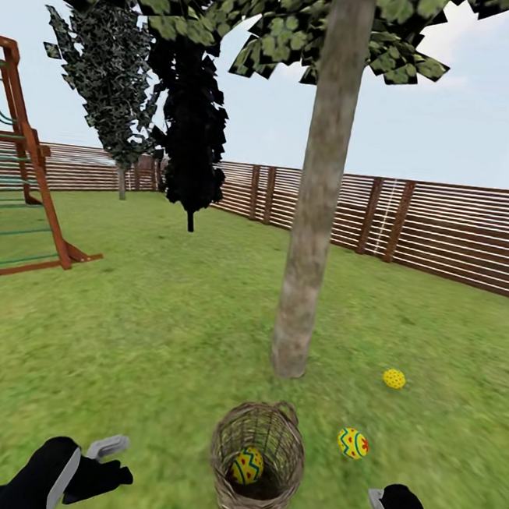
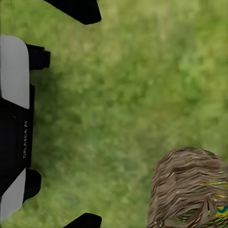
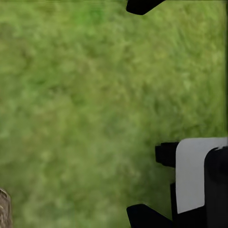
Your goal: Take the three Easter eggs out of the wicker basket on the lawn in the garden, then place them on the lawn next to a single tree (choose any tree) so that all three eggs are next to the same tree and none are left in the basket.
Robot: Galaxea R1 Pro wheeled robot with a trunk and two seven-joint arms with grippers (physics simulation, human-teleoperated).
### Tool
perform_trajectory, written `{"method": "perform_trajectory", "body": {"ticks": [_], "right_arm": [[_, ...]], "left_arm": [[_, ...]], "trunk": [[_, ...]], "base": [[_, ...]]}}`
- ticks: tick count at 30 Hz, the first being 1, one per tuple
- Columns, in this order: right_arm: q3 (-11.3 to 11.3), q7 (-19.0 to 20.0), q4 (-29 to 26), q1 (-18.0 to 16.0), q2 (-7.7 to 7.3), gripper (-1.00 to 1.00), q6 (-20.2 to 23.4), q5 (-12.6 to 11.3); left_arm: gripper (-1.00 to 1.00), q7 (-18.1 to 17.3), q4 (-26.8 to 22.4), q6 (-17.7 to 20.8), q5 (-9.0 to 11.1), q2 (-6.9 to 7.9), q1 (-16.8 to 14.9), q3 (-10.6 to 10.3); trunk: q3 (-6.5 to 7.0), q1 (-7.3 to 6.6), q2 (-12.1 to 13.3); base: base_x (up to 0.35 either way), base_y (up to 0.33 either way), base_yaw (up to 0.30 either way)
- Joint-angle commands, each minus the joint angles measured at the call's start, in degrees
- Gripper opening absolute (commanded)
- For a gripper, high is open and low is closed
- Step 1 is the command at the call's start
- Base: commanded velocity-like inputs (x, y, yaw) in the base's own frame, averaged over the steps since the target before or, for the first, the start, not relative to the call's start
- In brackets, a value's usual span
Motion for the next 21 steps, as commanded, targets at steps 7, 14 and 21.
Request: {"method": "perform_trajectory", "body": {"ticks": [7, 14, 21], "right_arm": [[0.2, 0.35, -0.09, -0.02, -0.06, 1.0, 0.38, 0.21], [0.2, 0.35, -0.09, -0.02, -0.12, 1.0, 0.36, 0.16], [0.2, 0.35, -0.09, 0.0, -0.12, 1.0, 0.21, 0.29]], "left_arm": [[1.0, -0.37, -0.02, 0.21, -0.41, -0.11, -0.03, 0.18], [1.0, -0.37, -0.02, 0.21, -0.41, -0.11, -0.03, 0.18], [1.0, -0.37, -0.02, 0.21, -0.42, -0.11, -0.03, 0.18]], "trunk": [[1.2, -1.54, 2.78], [2.48, -3.08, 5.59], [4.05, -4.62, 8.39]], "base": [[0.0, 0.348, -0.016], [0.0, 0.348, -0.016], [0.0, 0.348, -0.222]]}}
